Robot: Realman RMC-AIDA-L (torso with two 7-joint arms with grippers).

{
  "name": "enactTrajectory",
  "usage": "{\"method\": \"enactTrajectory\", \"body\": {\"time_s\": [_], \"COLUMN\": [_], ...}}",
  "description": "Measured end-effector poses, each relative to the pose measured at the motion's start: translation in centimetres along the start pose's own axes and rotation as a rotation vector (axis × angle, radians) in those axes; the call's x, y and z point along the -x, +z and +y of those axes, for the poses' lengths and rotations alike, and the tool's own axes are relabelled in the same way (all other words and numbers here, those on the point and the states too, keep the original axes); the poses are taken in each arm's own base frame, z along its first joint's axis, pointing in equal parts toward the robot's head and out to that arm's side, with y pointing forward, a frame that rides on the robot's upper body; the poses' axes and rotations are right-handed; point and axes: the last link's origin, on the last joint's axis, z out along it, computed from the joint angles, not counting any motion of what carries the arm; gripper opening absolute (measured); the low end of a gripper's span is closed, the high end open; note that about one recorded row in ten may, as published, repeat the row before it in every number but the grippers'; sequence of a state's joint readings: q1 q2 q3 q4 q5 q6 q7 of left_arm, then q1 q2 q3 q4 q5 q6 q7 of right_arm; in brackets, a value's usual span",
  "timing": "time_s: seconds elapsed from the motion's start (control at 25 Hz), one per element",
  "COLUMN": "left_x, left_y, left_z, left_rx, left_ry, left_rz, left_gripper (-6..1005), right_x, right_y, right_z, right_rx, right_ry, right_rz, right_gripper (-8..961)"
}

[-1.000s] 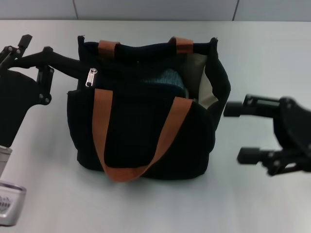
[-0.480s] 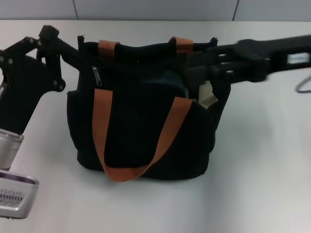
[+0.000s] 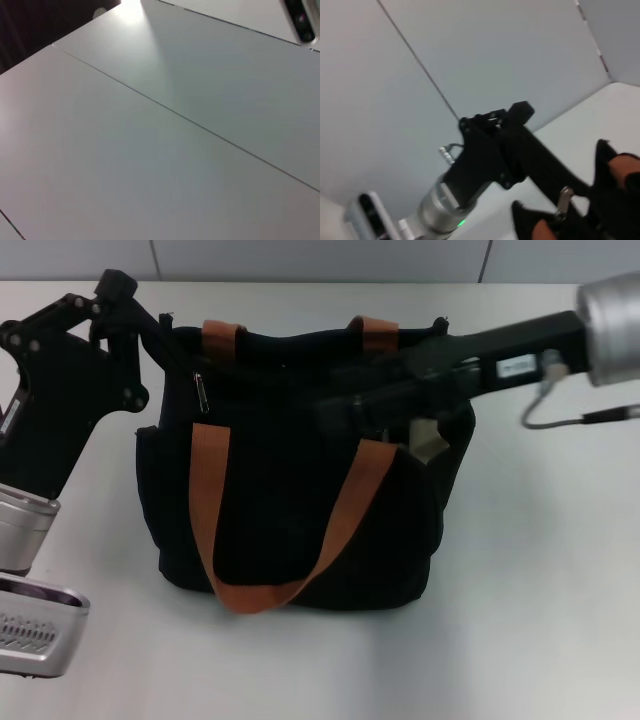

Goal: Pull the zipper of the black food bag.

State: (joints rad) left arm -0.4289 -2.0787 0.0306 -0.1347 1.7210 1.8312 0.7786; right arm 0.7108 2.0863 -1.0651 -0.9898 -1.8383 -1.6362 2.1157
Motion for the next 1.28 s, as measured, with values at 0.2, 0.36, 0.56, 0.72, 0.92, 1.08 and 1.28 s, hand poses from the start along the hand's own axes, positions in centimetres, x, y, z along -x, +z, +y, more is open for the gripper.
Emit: {"method": "enactTrajectory", "body": {"time_s": [0.2, 0.36, 0.56, 0.72, 0.92, 1.08, 1.28], "left_x": [-0.2, -0.2, 0.0, 0.2, 0.2, 0.2, 0.2], "left_y": [0.2, 0.2, 0.2, -0.7, -1.2, -1.2, -1.2], "left_z": [0.2, 0.2, 0.1, 0.2, 0.2, 0.1, 0.1], "left_rx": [0.011, 0.009, 0.008, 0.021, 0.021, 0.019, 0.018], "left_ry": [-0.008, -0.009, 0.0, 0.049, 0.068, 0.075, 0.081], "left_rz": [0.01, 0.014, 0.007, -0.024, -0.038, -0.038, -0.033], "left_gripper": [5, 6, 6, 7, 7, 7, 8], "right_x": [0.1, 0.2, 0.5, 0.4, 0.1, 0.1, 0.1], "right_y": [2.3, 4.0, 5.5, 6.3, 7.6, 8.2, 9.1], "right_z": [-0.4, -0.3, -0.2, -0.6, -0.9, -0.9, -0.9], "right_rx": [-0.023, -0.032, -0.033, -0.071, -0.107, -0.12, -0.145], "right_ry": [-0.01, -0.033, -0.047, -0.063, -0.085, -0.1, -0.107], "right_rz": [-0.01, 0.012, -0.011, -0.02, 0.006, 0.016, 0.008], "right_gripper": [826, 808, 798, 794, 789, 784, 779]}}
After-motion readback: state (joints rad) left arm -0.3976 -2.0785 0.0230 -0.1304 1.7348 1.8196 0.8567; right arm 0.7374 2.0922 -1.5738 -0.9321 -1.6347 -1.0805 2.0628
